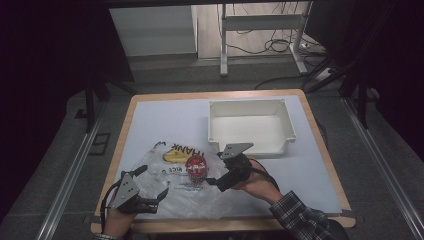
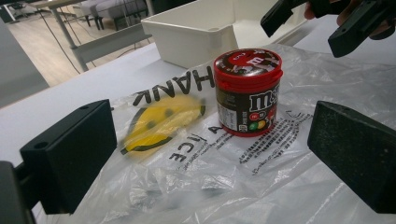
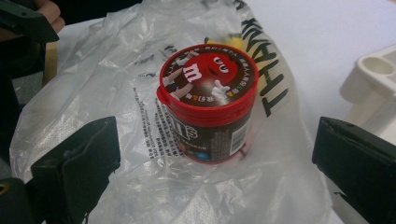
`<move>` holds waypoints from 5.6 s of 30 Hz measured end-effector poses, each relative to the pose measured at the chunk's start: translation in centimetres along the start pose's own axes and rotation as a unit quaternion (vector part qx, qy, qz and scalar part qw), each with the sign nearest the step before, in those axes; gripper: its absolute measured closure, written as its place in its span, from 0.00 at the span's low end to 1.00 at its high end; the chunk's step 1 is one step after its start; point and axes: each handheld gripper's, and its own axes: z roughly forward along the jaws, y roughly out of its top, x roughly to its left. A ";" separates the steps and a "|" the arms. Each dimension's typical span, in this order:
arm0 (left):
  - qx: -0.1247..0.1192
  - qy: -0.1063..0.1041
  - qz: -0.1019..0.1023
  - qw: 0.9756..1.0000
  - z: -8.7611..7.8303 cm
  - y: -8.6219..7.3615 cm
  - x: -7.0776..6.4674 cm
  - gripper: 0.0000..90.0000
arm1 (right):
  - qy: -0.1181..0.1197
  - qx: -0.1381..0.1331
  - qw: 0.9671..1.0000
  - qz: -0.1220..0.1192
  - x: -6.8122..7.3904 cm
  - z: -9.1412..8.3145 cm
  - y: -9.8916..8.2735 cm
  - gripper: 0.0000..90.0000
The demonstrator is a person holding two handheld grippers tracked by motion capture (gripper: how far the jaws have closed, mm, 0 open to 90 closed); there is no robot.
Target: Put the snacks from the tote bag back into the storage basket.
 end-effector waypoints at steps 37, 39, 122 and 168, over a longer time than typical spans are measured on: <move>0.005 0.000 0.009 1.000 -0.1 0.0 0.0 0.01 | -0.014 0.175 0.984 -0.035 0.7 6.0 3.4 0.11; 0.005 0.000 0.009 1.000 -0.1 0.0 0.0 0.01 | -0.016 0.184 0.982 -0.040 0.7 6.4 3.6 0.12; 0.011 0.006 0.025 1.000 -0.1 0.0 -0.1 0.02 | 0.003 0.219 0.973 -0.075 0.5 3.0 7.0 0.28; 0.016 0.006 0.028 0.999 0.1 0.0 -0.2 0.02 | -0.043 0.211 0.975 -0.056 -3.7 -1.5 6.0 0.28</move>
